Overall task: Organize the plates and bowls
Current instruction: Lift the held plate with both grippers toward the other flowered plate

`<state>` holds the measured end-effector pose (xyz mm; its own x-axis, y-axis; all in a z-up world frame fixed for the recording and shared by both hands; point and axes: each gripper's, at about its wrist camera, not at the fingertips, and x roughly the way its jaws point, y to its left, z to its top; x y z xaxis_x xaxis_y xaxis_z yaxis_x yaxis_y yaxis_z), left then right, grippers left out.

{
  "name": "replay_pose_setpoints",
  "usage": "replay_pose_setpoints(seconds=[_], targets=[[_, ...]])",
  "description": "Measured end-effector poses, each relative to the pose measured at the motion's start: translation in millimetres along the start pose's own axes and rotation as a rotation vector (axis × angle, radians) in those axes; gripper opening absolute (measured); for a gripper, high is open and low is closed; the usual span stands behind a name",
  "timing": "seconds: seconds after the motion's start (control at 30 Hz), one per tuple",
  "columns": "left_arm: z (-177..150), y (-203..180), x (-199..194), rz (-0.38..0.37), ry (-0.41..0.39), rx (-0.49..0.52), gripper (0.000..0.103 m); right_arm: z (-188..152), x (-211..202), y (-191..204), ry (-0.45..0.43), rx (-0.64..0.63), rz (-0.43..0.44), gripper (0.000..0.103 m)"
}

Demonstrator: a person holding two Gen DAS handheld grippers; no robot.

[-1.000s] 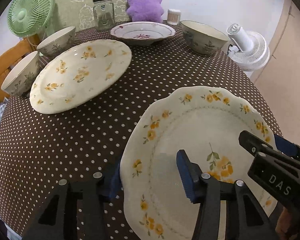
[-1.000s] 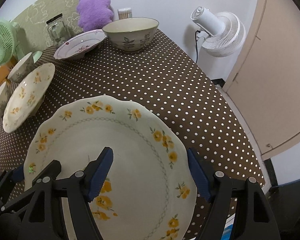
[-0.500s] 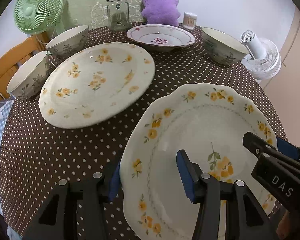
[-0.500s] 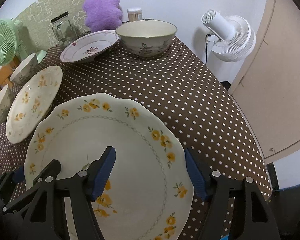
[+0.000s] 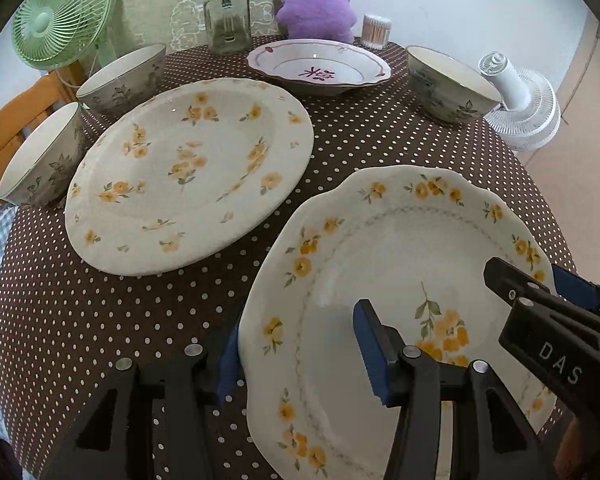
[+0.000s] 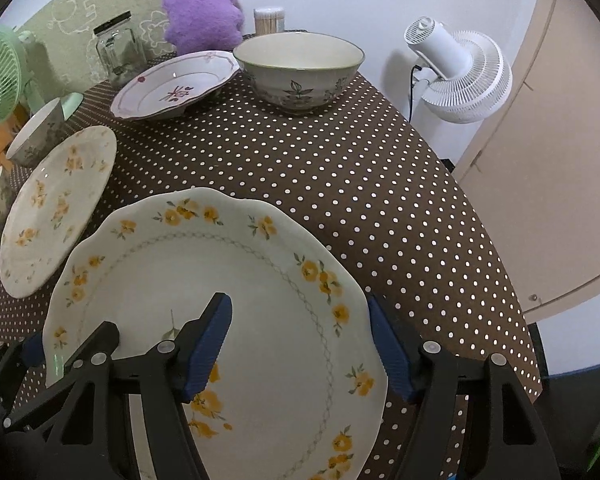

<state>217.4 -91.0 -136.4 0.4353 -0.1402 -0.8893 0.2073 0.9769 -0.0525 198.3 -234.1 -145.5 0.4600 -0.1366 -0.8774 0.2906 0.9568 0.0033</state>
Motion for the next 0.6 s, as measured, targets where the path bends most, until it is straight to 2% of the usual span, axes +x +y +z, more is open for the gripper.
replay_pose_setpoints(seconds=[0.1, 0.17, 0.27, 0.43, 0.6], targets=[[-1.8, 0.8, -1.1, -0.015, -0.001, -0.004, 0.059, -0.3, -1.0, -2.7, 0.000, 0.013, 0.011, 0.072], [-3.4, 0.1, -4.6, -0.009, -0.002, -0.006, 0.074, 0.6, -4.2, -3.2, -0.002, 0.014, 0.018, 0.073], [-6.4, 2.5, -15.5, 0.013, -0.015, -0.030, 0.083, 1.1, -10.7, -2.6, -0.001, -0.008, 0.039, 0.077], [-9.6, 7.4, -36.0, 0.054, -0.038, -0.092, 0.088, 1.1, -26.0, -4.3, -0.015, -0.046, 0.117, 0.078], [-14.7, 4.9, -60.6, 0.079, -0.087, -0.124, 0.091, 1.0, -53.6, -1.8, -0.090, -0.109, 0.172, 0.078]])
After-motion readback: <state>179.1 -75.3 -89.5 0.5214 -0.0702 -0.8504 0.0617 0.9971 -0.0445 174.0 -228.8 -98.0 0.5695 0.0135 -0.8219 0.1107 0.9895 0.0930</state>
